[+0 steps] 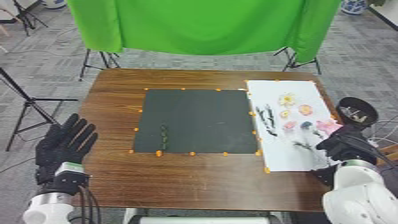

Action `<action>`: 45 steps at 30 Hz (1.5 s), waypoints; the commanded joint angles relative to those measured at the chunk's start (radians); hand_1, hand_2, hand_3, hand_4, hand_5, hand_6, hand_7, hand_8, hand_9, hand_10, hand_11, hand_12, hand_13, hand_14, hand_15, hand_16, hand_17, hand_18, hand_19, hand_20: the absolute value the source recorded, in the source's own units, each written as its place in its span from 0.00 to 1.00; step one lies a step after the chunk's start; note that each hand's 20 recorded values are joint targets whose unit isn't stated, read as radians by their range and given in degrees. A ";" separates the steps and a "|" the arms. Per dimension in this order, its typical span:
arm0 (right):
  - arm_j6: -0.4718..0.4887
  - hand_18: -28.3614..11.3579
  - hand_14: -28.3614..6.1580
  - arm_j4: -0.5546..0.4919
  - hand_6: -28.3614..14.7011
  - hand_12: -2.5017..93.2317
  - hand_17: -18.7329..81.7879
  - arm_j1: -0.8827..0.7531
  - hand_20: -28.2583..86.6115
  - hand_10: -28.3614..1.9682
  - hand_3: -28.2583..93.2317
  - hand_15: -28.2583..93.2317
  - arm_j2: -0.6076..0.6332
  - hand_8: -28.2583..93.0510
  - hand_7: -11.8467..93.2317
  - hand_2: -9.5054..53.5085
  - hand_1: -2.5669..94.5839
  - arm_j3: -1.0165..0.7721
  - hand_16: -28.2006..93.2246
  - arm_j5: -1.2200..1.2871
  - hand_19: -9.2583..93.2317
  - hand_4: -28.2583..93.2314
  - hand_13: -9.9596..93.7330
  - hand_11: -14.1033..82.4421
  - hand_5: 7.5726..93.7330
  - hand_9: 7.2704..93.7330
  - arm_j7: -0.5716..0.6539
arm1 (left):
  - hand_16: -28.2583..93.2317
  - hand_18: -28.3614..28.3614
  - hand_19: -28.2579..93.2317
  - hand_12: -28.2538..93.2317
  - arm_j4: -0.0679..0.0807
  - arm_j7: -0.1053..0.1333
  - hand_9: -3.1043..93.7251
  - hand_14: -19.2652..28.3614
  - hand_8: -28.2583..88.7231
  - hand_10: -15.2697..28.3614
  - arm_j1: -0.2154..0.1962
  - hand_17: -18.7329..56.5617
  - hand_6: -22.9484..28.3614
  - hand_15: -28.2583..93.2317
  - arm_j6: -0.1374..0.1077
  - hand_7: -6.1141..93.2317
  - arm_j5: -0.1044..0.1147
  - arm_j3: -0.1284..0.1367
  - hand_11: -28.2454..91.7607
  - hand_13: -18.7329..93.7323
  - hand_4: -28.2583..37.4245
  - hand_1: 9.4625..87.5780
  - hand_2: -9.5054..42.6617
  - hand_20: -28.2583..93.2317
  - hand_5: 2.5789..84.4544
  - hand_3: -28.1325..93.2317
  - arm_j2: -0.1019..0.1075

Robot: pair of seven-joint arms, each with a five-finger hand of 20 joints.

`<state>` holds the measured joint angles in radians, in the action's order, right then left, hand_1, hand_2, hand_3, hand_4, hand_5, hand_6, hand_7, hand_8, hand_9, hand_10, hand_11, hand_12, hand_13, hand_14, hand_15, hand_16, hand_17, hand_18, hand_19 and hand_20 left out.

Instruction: Arrange flowers

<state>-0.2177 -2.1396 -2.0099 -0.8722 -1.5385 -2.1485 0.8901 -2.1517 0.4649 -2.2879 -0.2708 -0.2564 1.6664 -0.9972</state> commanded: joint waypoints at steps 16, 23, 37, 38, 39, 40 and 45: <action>-0.048 0.09 0.48 -0.019 0.63 0.46 0.49 0.416 0.57 0.58 0.89 0.69 -0.116 0.29 0.53 0.00 0.60 0.406 0.58 0.106 0.90 0.05 0.76 0.26 0.79 0.96 0.067 | 0.16 0.77 0.55 0.31 0.016 -0.034 0.40 0.77 0.17 0.73 0.070 0.16 0.65 0.58 0.001 0.17 -0.013 -0.058 0.46 0.40 0.00 0.25 0.55 0.30 0.51 0.81 0.006; 0.009 0.03 0.40 0.125 0.60 0.46 0.48 0.568 0.59 0.52 0.88 0.72 -0.260 0.32 0.53 0.00 0.59 0.595 0.55 0.048 0.90 0.05 0.75 0.27 0.79 0.95 0.084 | 0.16 0.77 0.55 0.31 0.025 -0.045 0.40 0.77 0.17 0.72 0.102 0.16 0.66 0.58 -0.007 0.17 -0.021 -0.091 0.46 0.40 0.00 0.25 0.55 0.30 0.51 0.81 0.016; 0.040 0.00 0.35 0.369 0.59 0.46 0.48 0.650 0.61 0.50 0.88 0.74 -0.550 0.33 0.51 0.00 0.59 0.693 0.53 -0.009 0.90 0.05 0.75 0.28 0.80 0.96 0.110 | 0.16 0.77 0.55 0.31 0.055 -0.136 0.40 0.76 0.17 0.72 0.184 0.16 0.65 0.58 -0.026 0.17 -0.042 -0.162 0.46 0.40 0.00 0.25 0.55 0.30 0.51 0.81 0.041; 0.030 0.00 0.35 0.376 0.58 0.46 0.48 0.649 0.61 0.50 0.87 0.74 -0.559 0.33 0.51 0.00 0.59 0.700 0.53 -0.018 0.90 0.05 0.75 0.28 0.81 0.95 0.114 | 0.16 0.77 0.55 0.31 0.058 -0.146 0.40 0.76 0.17 0.72 0.192 0.16 0.65 0.58 -0.023 0.17 -0.044 -0.166 0.46 0.40 0.00 0.25 0.55 0.30 0.51 0.81 0.043; 0.029 0.00 0.34 0.380 0.57 0.46 0.48 0.641 0.62 0.49 0.87 0.75 -0.568 0.32 0.49 0.00 0.59 0.701 0.52 -0.027 0.90 0.05 0.75 0.28 0.81 0.95 0.119 | 0.16 0.77 0.55 0.31 0.061 -0.163 0.40 0.76 0.17 0.72 0.199 0.16 0.65 0.58 -0.024 0.17 -0.048 -0.170 0.46 0.40 0.00 0.25 0.55 0.30 0.51 0.81 0.044; 0.026 0.00 0.33 0.388 0.57 0.46 0.47 0.636 0.63 0.48 0.86 0.76 -0.579 0.31 0.47 0.00 0.59 0.701 0.51 -0.032 0.90 0.05 0.74 0.28 0.81 0.95 0.126 | 0.16 0.77 0.55 0.31 0.064 -0.178 0.40 0.76 0.17 0.72 0.204 0.16 0.65 0.58 -0.025 0.17 -0.051 -0.172 0.46 0.40 0.00 0.25 0.55 0.30 0.51 0.81 0.044; 0.022 0.00 0.31 0.436 0.55 0.45 0.47 0.640 0.64 0.47 0.86 0.77 -0.623 0.30 0.43 0.00 0.58 0.699 0.49 -0.044 0.89 0.04 0.74 0.28 0.81 0.94 0.149 | 0.16 0.77 0.55 0.31 0.074 -0.217 0.40 0.76 0.17 0.72 0.227 0.16 0.65 0.58 -0.023 0.17 -0.058 -0.188 0.46 0.40 0.00 0.25 0.55 0.30 0.51 0.81 0.048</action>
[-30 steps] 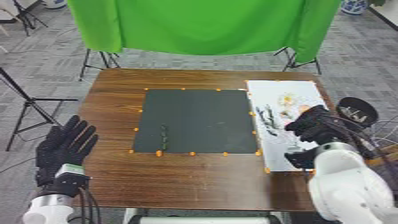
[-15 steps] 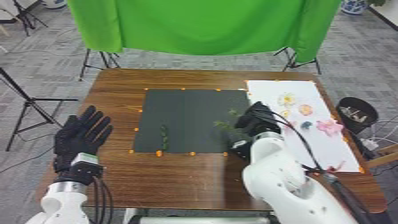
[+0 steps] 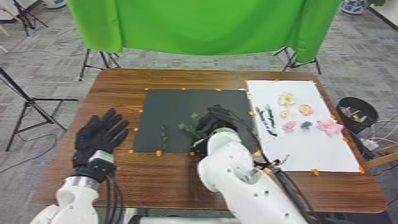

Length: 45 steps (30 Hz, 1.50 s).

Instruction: Arrange flowers

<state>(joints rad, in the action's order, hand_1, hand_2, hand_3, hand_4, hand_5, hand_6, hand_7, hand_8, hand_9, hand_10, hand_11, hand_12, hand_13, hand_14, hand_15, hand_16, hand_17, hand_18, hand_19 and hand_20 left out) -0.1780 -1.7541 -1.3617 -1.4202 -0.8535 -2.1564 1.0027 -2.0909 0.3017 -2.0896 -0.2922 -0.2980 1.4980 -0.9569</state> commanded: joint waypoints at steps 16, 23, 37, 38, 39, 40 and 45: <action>-0.027 0.00 0.28 0.011 0.51 0.36 0.47 0.013 0.67 0.41 0.85 0.79 -0.044 0.26 0.34 0.00 0.55 0.048 0.44 -0.028 0.88 0.05 0.72 0.33 0.78 0.89 0.025 | 0.16 0.77 0.54 0.31 0.014 -0.016 0.40 0.76 0.17 0.72 0.025 0.16 0.65 0.58 0.003 0.17 -0.009 -0.015 0.46 0.40 0.00 0.25 0.55 0.30 0.51 0.81 0.011; 0.013 0.00 0.28 -0.039 0.50 0.32 0.46 0.051 0.68 0.37 0.87 0.79 0.008 0.25 0.30 0.00 0.51 0.096 0.43 0.002 0.88 0.05 0.72 0.37 0.77 0.87 0.014 | 0.16 0.77 0.55 0.31 0.006 0.014 0.40 0.76 0.17 0.72 0.009 0.17 0.65 0.58 0.000 0.17 0.000 -0.003 0.46 0.40 0.00 0.25 0.54 0.30 0.51 0.81 0.020; 0.053 0.00 0.28 -0.117 0.51 0.24 0.46 0.092 0.67 0.32 0.88 0.78 0.121 0.14 0.28 0.00 0.47 0.130 0.43 -0.077 0.87 0.06 0.72 0.41 0.75 0.84 -0.062 | 0.16 0.77 0.55 0.31 0.027 0.070 0.40 0.76 0.17 0.72 -0.002 0.17 0.65 0.58 0.039 0.17 0.013 0.005 0.46 0.40 0.00 0.26 0.53 0.30 0.50 0.81 -0.007; 0.071 0.00 0.27 -0.136 0.51 0.24 0.46 0.084 0.67 0.32 0.88 0.78 0.138 0.14 0.28 0.00 0.46 0.116 0.43 -0.077 0.87 0.06 0.71 0.41 0.75 0.83 -0.091 | 0.16 0.77 0.55 0.31 0.022 0.077 0.40 0.76 0.17 0.72 -0.007 0.16 0.65 0.58 0.034 0.17 0.017 0.007 0.46 0.40 0.00 0.26 0.53 0.30 0.50 0.81 -0.008; 0.079 0.00 0.27 -0.149 0.51 0.24 0.46 0.086 0.67 0.31 0.88 0.78 0.157 0.14 0.28 0.00 0.46 0.109 0.43 -0.094 0.87 0.06 0.71 0.40 0.75 0.83 -0.096 | 0.16 0.77 0.55 0.31 0.016 0.091 0.40 0.76 0.17 0.72 -0.016 0.16 0.65 0.58 0.036 0.17 0.022 0.012 0.46 0.40 0.00 0.26 0.53 0.30 0.50 0.81 -0.009; 0.082 0.00 0.27 -0.156 0.51 0.23 0.46 0.082 0.67 0.31 0.88 0.77 0.174 0.14 0.28 0.00 0.45 0.094 0.43 -0.116 0.87 0.06 0.71 0.40 0.75 0.82 -0.105 | 0.16 0.77 0.55 0.31 0.014 0.094 0.40 0.76 0.17 0.72 -0.022 0.16 0.65 0.58 0.037 0.17 0.022 0.019 0.46 0.40 0.00 0.26 0.53 0.30 0.50 0.81 -0.012; 0.221 0.00 0.26 -0.185 0.50 0.22 0.44 0.037 0.67 0.28 0.88 0.76 0.257 0.14 0.26 0.00 0.44 -0.054 0.42 -0.199 0.85 0.07 0.69 0.36 0.71 0.76 -0.095 | 0.16 0.76 0.54 0.31 -0.002 0.102 0.40 0.76 0.17 0.72 -0.060 0.16 0.65 0.58 0.064 0.17 0.023 0.059 0.46 0.40 0.00 0.26 0.53 0.30 0.50 0.81 -0.014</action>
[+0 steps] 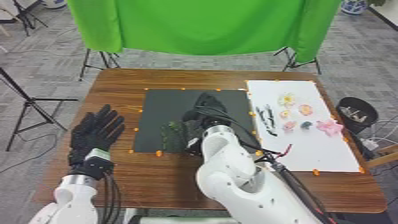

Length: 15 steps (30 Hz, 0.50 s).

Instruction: Arrange flowers

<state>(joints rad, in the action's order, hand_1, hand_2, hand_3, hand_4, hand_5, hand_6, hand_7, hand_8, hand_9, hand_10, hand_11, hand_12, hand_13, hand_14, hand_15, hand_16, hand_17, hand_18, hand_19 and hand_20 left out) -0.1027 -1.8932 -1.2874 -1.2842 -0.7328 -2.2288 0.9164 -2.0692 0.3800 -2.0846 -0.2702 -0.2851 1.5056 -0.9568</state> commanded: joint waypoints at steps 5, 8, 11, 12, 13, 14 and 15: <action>0.186 0.00 0.23 -0.057 0.46 0.19 0.42 -0.093 0.66 0.24 0.89 0.75 0.188 0.14 0.24 0.00 0.42 -0.297 0.41 -0.082 0.85 0.06 0.63 0.31 0.61 0.63 0.008 | 0.16 0.77 0.53 0.31 -0.026 0.047 0.38 0.76 0.17 0.72 -0.124 0.16 0.65 0.57 0.143 0.16 0.125 0.108 0.44 0.39 0.00 0.20 0.53 0.29 0.48 0.80 -0.022; 0.190 0.00 0.23 -0.034 0.45 0.19 0.42 -0.106 0.66 0.24 0.89 0.75 0.201 0.14 0.24 0.00 0.42 -0.311 0.40 -0.153 0.85 0.06 0.63 0.29 0.60 0.62 0.034 | 0.17 0.77 0.53 0.31 -0.032 0.058 0.37 0.77 0.18 0.72 -0.163 0.16 0.65 0.55 0.131 0.15 0.096 0.148 0.43 0.38 0.00 0.16 0.56 0.29 0.47 0.78 -0.022; 0.199 0.00 0.23 -0.021 0.44 0.18 0.42 -0.115 0.66 0.22 0.89 0.75 0.203 0.14 0.24 0.00 0.42 -0.332 0.40 -0.139 0.85 0.05 0.62 0.29 0.59 0.60 0.052 | 0.17 0.77 0.52 0.32 -0.037 0.072 0.37 0.77 0.18 0.72 -0.180 0.16 0.65 0.54 0.149 0.14 0.106 0.173 0.42 0.38 0.00 0.16 0.57 0.30 0.47 0.78 -0.026; 0.208 0.00 0.23 -0.019 0.44 0.18 0.42 -0.120 0.66 0.22 0.89 0.75 0.207 0.15 0.23 0.00 0.42 -0.337 0.40 -0.135 0.85 0.05 0.62 0.29 0.58 0.60 0.054 | 0.18 0.77 0.52 0.32 -0.038 0.072 0.37 0.77 0.18 0.72 -0.180 0.16 0.65 0.54 0.148 0.14 0.096 0.175 0.41 0.38 0.00 0.16 0.57 0.30 0.47 0.78 -0.025; 0.220 0.00 0.23 -0.013 0.44 0.18 0.42 -0.122 0.65 0.23 0.89 0.75 0.207 0.15 0.23 0.00 0.42 -0.342 0.40 -0.133 0.85 0.05 0.62 0.29 0.58 0.59 0.054 | 0.18 0.77 0.52 0.32 -0.040 0.073 0.37 0.77 0.18 0.72 -0.180 0.16 0.64 0.54 0.144 0.13 0.090 0.176 0.41 0.38 0.00 0.16 0.57 0.30 0.47 0.77 -0.023; 0.217 0.00 0.23 -0.005 0.43 0.18 0.42 -0.120 0.65 0.23 0.89 0.75 0.209 0.15 0.23 0.00 0.42 -0.336 0.40 -0.136 0.85 0.05 0.62 0.28 0.58 0.59 0.064 | 0.18 0.77 0.52 0.32 -0.041 0.070 0.37 0.77 0.18 0.71 -0.179 0.16 0.64 0.53 0.145 0.13 0.087 0.177 0.41 0.38 0.00 0.15 0.57 0.30 0.47 0.78 -0.023; 0.222 0.00 0.23 0.005 0.43 0.18 0.42 -0.115 0.65 0.23 0.89 0.75 0.207 0.15 0.23 0.00 0.42 -0.330 0.39 -0.142 0.85 0.05 0.62 0.28 0.57 0.59 0.074 | 0.18 0.77 0.52 0.32 -0.043 0.069 0.37 0.77 0.18 0.71 -0.179 0.16 0.64 0.53 0.145 0.13 0.088 0.177 0.41 0.38 0.00 0.15 0.57 0.30 0.47 0.78 -0.024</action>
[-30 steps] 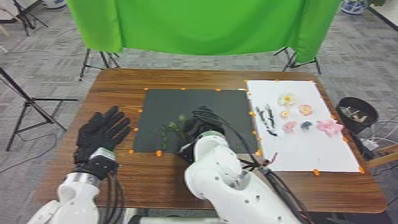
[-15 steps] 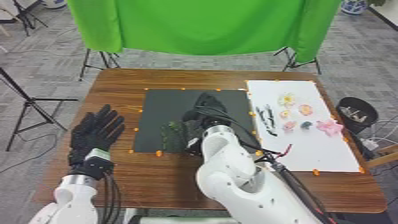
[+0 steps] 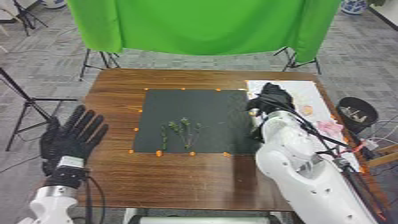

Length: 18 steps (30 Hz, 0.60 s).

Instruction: Arrange flowers

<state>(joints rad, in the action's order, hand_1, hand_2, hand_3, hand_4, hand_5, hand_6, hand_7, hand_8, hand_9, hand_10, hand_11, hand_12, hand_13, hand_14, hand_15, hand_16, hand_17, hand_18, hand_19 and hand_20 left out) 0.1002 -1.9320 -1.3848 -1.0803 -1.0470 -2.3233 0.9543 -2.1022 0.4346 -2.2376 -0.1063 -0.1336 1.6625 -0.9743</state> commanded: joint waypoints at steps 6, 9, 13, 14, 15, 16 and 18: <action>0.064 0.00 0.23 0.118 0.41 0.18 0.43 0.012 0.66 0.21 0.88 0.75 -0.008 0.15 0.21 0.00 0.41 0.022 0.39 -0.044 0.86 0.03 0.63 0.28 0.58 0.59 0.045 | 0.18 0.77 0.52 0.33 -0.023 -0.013 0.38 0.76 0.18 0.72 -0.017 0.16 0.65 0.53 -0.104 0.14 -0.062 0.002 0.42 0.39 0.00 0.19 0.55 0.30 0.47 0.79 -0.015; 0.080 0.00 0.24 0.176 0.38 0.18 0.43 0.041 0.65 0.21 0.88 0.75 -0.012 0.15 0.20 0.00 0.42 0.056 0.39 -0.059 0.86 0.02 0.64 0.28 0.58 0.59 0.040 | 0.18 0.77 0.53 0.32 -0.026 -0.008 0.39 0.77 0.18 0.72 -0.023 0.16 0.65 0.55 -0.103 0.15 -0.055 -0.002 0.43 0.39 0.00 0.20 0.56 0.31 0.49 0.79 -0.018; 0.124 0.00 0.24 0.233 0.36 0.18 0.44 0.062 0.65 0.21 0.88 0.75 -0.025 0.15 0.18 0.00 0.43 0.089 0.39 -0.043 0.87 0.00 0.64 0.28 0.58 0.59 0.031 | 0.18 0.77 0.53 0.32 -0.043 -0.036 0.39 0.77 0.18 0.73 -0.033 0.15 0.66 0.56 -0.195 0.15 -0.087 0.001 0.44 0.39 0.00 0.20 0.56 0.31 0.49 0.79 -0.020; 0.134 0.00 0.24 0.245 0.35 0.18 0.44 0.062 0.65 0.21 0.87 0.75 -0.029 0.15 0.18 0.00 0.43 0.094 0.39 -0.043 0.87 0.00 0.64 0.28 0.58 0.59 0.030 | 0.17 0.78 0.54 0.32 -0.042 -0.034 0.39 0.78 0.18 0.73 -0.032 0.15 0.66 0.56 -0.186 0.16 -0.075 0.002 0.44 0.39 0.00 0.21 0.57 0.31 0.50 0.79 -0.020; 0.133 0.00 0.25 0.254 0.35 0.18 0.44 0.061 0.65 0.20 0.87 0.75 -0.030 0.15 0.18 0.00 0.43 0.100 0.39 -0.039 0.87 0.00 0.64 0.28 0.58 0.59 0.031 | 0.17 0.78 0.54 0.32 -0.041 -0.038 0.39 0.78 0.18 0.74 -0.030 0.15 0.67 0.56 -0.181 0.16 -0.069 0.001 0.44 0.39 0.00 0.21 0.57 0.30 0.50 0.79 -0.021; 0.124 0.00 0.26 0.261 0.37 0.18 0.44 0.055 0.65 0.22 0.87 0.75 -0.031 0.15 0.19 0.00 0.45 0.101 0.39 -0.035 0.87 0.00 0.64 0.29 0.60 0.60 0.034 | 0.17 0.78 0.54 0.32 -0.040 -0.042 0.39 0.78 0.18 0.74 -0.024 0.15 0.67 0.57 -0.186 0.16 -0.069 -0.003 0.44 0.39 0.00 0.21 0.57 0.30 0.50 0.79 -0.023; 0.128 0.00 0.27 0.279 0.42 0.19 0.44 0.045 0.64 0.24 0.87 0.76 -0.037 0.15 0.21 0.00 0.47 0.100 0.40 -0.028 0.88 0.00 0.65 0.30 0.64 0.62 0.027 | 0.17 0.78 0.54 0.32 -0.039 -0.044 0.39 0.78 0.18 0.74 -0.022 0.15 0.67 0.57 -0.186 0.16 -0.077 -0.008 0.45 0.39 0.00 0.21 0.57 0.30 0.50 0.79 -0.024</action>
<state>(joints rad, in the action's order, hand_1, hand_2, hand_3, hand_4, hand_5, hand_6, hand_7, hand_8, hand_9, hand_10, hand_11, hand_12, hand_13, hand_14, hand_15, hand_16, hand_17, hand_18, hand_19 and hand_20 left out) 0.1956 -1.6983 -1.3230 -1.0923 -0.9596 -2.3684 0.9896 -2.1389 0.4130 -2.2545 -0.2834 -0.2064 1.6640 -0.9842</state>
